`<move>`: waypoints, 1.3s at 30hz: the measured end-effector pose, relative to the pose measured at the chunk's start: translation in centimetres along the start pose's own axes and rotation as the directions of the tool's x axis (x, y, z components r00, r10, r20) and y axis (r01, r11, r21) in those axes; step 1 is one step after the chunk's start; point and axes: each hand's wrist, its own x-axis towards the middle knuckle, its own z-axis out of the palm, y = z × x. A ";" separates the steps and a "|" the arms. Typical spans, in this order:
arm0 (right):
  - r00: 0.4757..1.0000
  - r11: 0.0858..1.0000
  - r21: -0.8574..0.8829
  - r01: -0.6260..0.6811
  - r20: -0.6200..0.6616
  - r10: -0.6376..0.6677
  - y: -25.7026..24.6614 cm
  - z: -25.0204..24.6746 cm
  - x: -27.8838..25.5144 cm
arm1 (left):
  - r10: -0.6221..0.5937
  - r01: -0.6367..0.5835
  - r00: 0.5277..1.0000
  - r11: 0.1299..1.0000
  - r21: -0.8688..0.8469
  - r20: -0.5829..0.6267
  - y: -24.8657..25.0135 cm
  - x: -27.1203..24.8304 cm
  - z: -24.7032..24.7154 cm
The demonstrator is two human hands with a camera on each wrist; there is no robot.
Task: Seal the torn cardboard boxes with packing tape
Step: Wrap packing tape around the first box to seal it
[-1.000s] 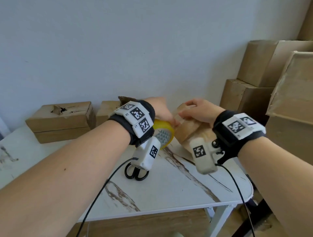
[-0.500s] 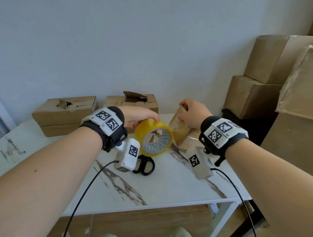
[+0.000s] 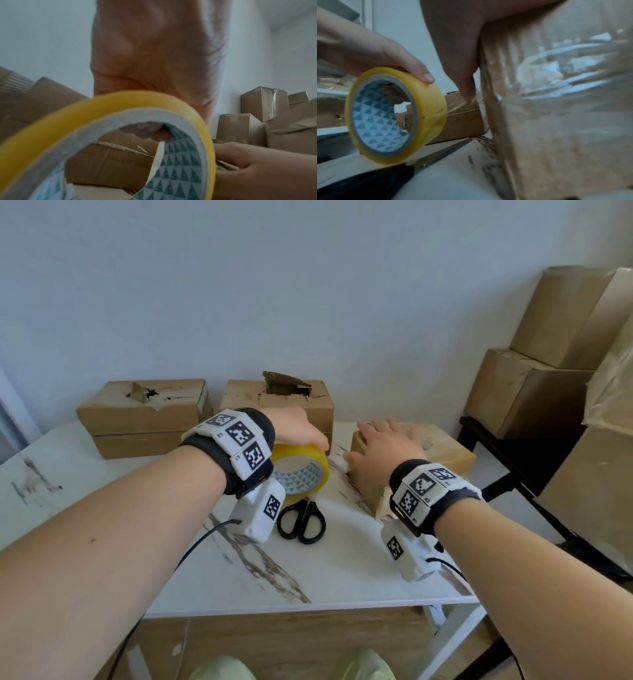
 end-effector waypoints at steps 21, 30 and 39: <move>0.985 0.998 0.054 0.022 0.171 -0.031 0.2 -0.5 1.1 | -0.082 0.083 0.997 0.995 0.048 -0.013 -3.8 -0.7 1.1; 0.981 0.763 0.620 -0.182 0.056 0.188 5.4 -5.8 0.7 | -0.015 0.013 0.998 0.999 0.039 0.060 -3.7 0.1 1.1; 0.987 0.891 0.441 -0.111 0.153 0.047 4.9 -4.7 0.6 | 0.014 -0.022 0.997 0.995 0.095 0.076 -2.9 0.7 1.6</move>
